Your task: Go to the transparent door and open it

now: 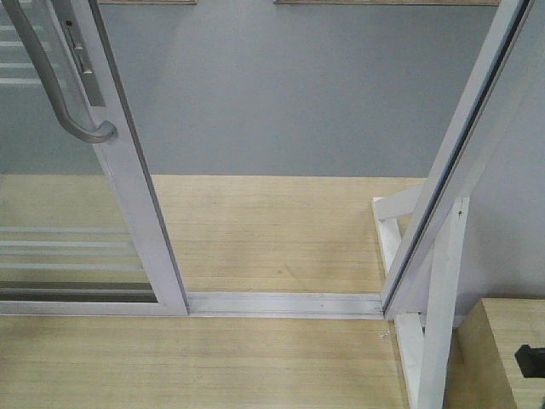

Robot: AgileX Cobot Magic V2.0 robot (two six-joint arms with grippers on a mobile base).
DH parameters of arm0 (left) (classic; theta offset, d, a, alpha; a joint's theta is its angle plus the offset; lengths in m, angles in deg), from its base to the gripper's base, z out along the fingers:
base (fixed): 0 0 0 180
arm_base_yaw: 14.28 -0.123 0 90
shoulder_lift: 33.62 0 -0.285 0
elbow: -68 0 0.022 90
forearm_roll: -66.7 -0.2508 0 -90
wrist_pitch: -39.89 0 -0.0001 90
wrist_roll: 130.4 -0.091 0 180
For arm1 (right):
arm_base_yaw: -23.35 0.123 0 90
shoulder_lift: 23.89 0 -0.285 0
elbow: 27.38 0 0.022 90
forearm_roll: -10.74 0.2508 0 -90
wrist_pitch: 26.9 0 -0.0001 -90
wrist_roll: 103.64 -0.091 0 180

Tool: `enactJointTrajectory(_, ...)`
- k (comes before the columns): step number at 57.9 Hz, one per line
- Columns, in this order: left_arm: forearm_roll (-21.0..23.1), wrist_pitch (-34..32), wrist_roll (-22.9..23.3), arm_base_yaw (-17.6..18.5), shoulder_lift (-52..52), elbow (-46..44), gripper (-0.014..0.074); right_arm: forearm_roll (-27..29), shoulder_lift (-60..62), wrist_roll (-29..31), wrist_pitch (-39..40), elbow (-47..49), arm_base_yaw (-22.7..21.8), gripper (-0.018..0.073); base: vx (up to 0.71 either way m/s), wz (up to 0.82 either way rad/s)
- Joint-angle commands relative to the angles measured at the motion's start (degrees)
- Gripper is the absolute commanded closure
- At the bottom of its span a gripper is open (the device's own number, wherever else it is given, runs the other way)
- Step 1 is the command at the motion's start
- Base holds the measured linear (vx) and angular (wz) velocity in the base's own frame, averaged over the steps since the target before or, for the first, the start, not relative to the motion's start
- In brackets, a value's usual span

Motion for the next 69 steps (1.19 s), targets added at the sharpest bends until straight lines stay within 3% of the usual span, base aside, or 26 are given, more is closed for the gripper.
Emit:
enactJointTrajectory(1, 0.65, -4.36, 0.52, 0.2, -0.76, 0.84, 0.0602, 0.2, 3.68, 0.83, 2.53, -0.33, -0.7, 0.0566, 0.0, 0.0)
enactJointTrajectory(27, 0.65, -4.36, 0.52, 0.2, -0.79, 0.84, 0.0602, -0.34, 3.34, 0.78, -3.71, -0.33, -0.88, 0.0566, 0.0, 0.0)
enactJointTrajectory(69, 0.65, -4.36, 0.52, 0.2, -0.79, 0.84, 0.0602, -0.34, 3.34, 0.78, -3.7, -0.33, -0.88, 0.0566, 0.0, 0.0)
